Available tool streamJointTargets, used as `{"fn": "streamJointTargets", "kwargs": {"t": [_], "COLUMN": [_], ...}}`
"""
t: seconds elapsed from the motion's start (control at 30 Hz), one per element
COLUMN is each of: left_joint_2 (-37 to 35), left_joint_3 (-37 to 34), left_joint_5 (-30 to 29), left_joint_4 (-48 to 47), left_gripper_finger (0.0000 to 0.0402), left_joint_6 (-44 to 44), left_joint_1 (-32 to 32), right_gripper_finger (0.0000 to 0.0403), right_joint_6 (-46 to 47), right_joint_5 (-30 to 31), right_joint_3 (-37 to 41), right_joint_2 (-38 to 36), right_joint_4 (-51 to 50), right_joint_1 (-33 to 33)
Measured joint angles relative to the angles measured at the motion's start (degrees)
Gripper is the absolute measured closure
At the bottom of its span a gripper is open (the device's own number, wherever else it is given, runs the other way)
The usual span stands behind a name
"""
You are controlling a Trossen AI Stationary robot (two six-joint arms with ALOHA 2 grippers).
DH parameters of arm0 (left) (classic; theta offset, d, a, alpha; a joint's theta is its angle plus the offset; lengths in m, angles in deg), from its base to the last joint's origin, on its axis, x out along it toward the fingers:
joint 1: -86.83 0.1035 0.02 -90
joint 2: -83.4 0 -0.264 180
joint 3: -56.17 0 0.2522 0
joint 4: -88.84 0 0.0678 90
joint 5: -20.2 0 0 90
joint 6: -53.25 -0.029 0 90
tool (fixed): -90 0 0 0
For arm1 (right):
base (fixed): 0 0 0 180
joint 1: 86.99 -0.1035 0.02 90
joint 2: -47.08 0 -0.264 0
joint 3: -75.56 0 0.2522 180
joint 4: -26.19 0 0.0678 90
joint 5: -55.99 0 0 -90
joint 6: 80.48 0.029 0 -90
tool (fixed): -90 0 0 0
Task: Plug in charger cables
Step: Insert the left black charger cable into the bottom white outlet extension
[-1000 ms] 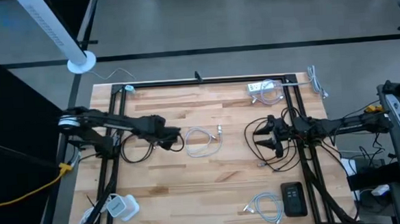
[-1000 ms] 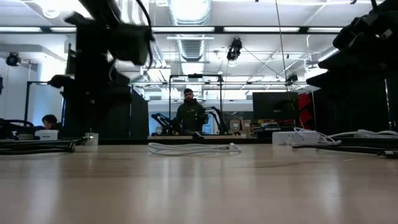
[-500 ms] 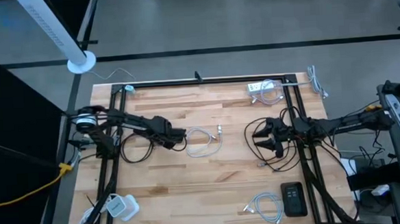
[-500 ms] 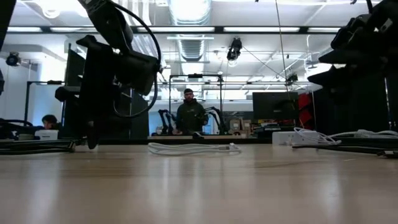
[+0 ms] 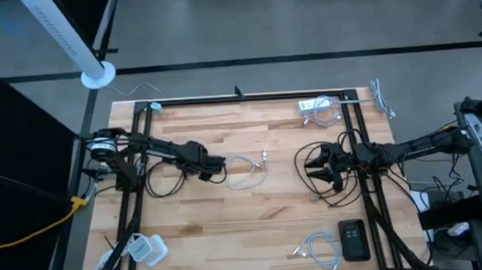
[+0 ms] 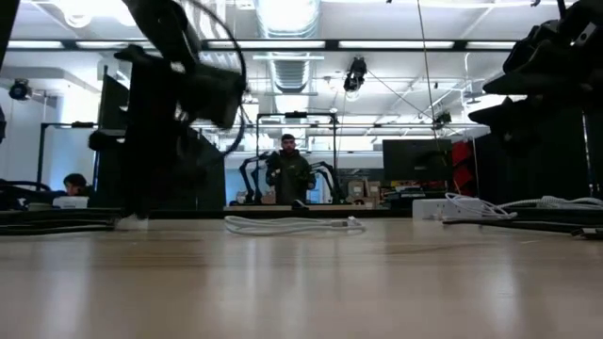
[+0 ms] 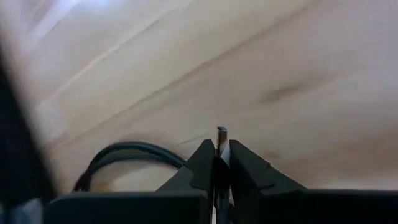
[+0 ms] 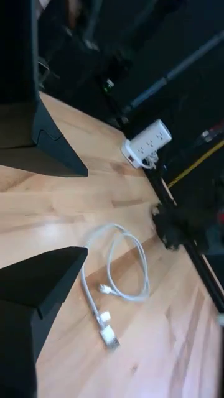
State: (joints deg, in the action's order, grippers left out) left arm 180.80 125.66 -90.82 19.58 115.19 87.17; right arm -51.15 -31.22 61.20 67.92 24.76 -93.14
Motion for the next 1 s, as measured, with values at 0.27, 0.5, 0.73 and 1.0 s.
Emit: {"fn": "streamJointTargets", "kwargs": {"t": [0.27, 0.5, 0.73, 1.0], "left_joint_2": [-9.89, -11.09, -8.86, -8.95], "left_joint_3": [1.32, 1.22, 1.14, 1.13], "left_joint_5": [-11.03, -6.54, 6.5, 10.25], "left_joint_4": [36.57, 69.25, 87.23, 88.37], "left_gripper_finger": [0.0389, 0.0389, 0.0389, 0.0389], "left_joint_6": [-21.51, -44.43, -52.17, -60.22], "left_joint_1": [-5.42, -2.81, 0.06, 0.66], "right_gripper_finger": [0.0235, 0.0233, 0.0232, 0.0213], "right_joint_6": [-6.11, -18.61, -21.12, -36.29], "right_joint_5": [11.02, 13.24, 13.48, 13.29], "right_joint_3": [0.02, 0.0, -10.84, -28.66], "right_joint_2": [0.52, 9.7, 29.76, 44.34], "right_joint_4": [10.38, 29.97, 33.91, 34.0], "right_joint_1": [0.02, 0.33, 1.31, 1.31]}}
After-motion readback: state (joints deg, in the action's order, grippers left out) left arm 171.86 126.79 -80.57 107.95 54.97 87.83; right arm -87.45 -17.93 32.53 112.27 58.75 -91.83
